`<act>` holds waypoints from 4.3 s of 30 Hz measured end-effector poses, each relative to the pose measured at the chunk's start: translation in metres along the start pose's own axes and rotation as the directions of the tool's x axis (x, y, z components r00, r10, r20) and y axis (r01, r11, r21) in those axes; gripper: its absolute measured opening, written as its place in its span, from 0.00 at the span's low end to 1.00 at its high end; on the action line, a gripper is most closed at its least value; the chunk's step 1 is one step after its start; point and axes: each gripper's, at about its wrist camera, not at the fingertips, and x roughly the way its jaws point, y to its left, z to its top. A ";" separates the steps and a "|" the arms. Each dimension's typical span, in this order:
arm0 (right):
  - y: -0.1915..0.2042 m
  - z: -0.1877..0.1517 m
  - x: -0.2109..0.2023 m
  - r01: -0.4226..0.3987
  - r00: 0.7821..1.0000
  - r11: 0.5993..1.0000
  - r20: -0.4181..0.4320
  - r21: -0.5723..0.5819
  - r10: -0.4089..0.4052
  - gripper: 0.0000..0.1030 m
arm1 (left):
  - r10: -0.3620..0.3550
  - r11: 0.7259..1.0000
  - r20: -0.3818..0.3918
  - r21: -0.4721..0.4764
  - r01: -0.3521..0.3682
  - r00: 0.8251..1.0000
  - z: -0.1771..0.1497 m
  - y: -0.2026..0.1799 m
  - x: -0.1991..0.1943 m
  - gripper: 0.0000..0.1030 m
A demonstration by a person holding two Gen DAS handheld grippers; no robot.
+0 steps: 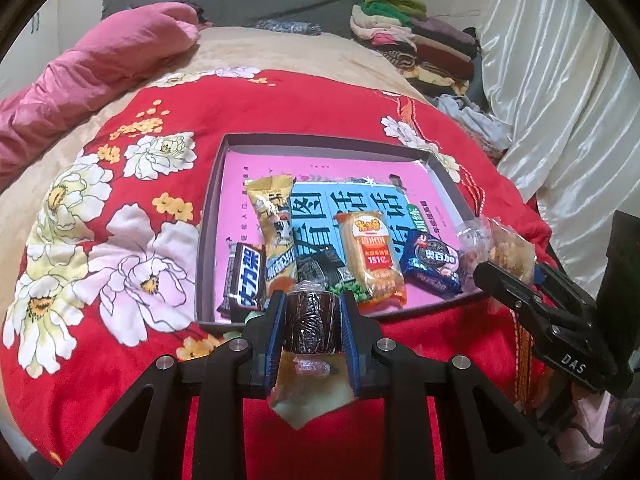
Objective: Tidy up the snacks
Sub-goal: 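Carry the candy and pastry bag into the tray and open both tools, then grasp the green-wrapped sweet with the left tool while the right grasps the round green-label biscuit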
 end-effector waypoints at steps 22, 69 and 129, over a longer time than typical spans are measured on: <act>0.004 0.012 0.021 -0.002 1.000 0.999 0.004 -0.052 0.003 0.55 | 0.047 0.999 -0.018 -0.008 -0.047 0.999 0.013 0.010 0.040 0.26; 0.020 0.006 0.053 0.027 0.995 0.988 -0.093 -0.149 -0.041 0.61 | 0.034 0.999 -0.054 -0.023 -0.035 0.998 0.008 0.012 0.053 0.27; 0.036 -0.005 0.011 -0.057 0.998 0.984 -0.029 -0.167 0.053 0.77 | -0.064 0.980 -0.105 -0.193 0.043 0.992 -0.024 0.054 0.005 0.67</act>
